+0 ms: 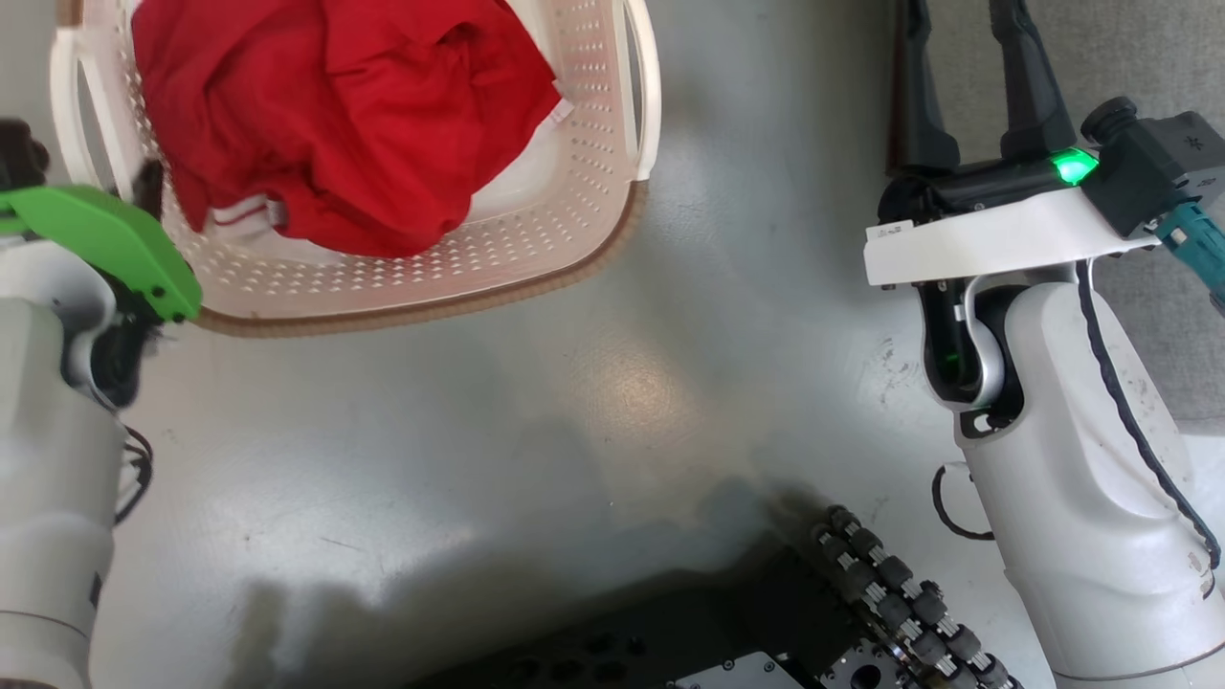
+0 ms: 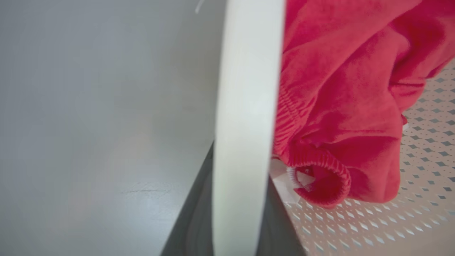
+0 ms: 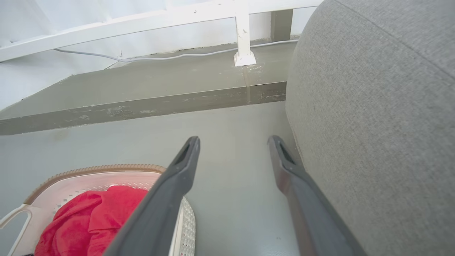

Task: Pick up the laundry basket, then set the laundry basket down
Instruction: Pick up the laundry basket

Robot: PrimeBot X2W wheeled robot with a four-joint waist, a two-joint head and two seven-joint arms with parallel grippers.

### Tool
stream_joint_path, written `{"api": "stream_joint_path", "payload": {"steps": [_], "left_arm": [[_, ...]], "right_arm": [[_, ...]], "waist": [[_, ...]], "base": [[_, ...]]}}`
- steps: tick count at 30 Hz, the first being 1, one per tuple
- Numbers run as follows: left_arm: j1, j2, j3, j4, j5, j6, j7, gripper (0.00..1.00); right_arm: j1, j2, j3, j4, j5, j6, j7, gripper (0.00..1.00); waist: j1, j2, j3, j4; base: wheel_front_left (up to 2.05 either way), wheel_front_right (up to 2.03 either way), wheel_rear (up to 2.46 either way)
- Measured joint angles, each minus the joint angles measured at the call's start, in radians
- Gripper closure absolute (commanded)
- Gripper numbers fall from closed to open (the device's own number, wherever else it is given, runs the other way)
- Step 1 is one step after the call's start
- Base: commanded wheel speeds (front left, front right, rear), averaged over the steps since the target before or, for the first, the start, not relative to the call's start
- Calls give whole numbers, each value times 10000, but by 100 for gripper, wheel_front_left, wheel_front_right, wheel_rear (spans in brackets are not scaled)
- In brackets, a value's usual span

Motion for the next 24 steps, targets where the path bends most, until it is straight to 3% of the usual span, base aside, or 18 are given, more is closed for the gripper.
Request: {"api": "stream_joint_path", "payload": {"steps": [24], "left_arm": [[574,-564,-472,445,15,-8,-161,100]], "right_arm": [[1,-2,-36,113,-13,-2,0,0]], "waist": [[0,0,-302,296]], "base": [[0,0,0]]}}
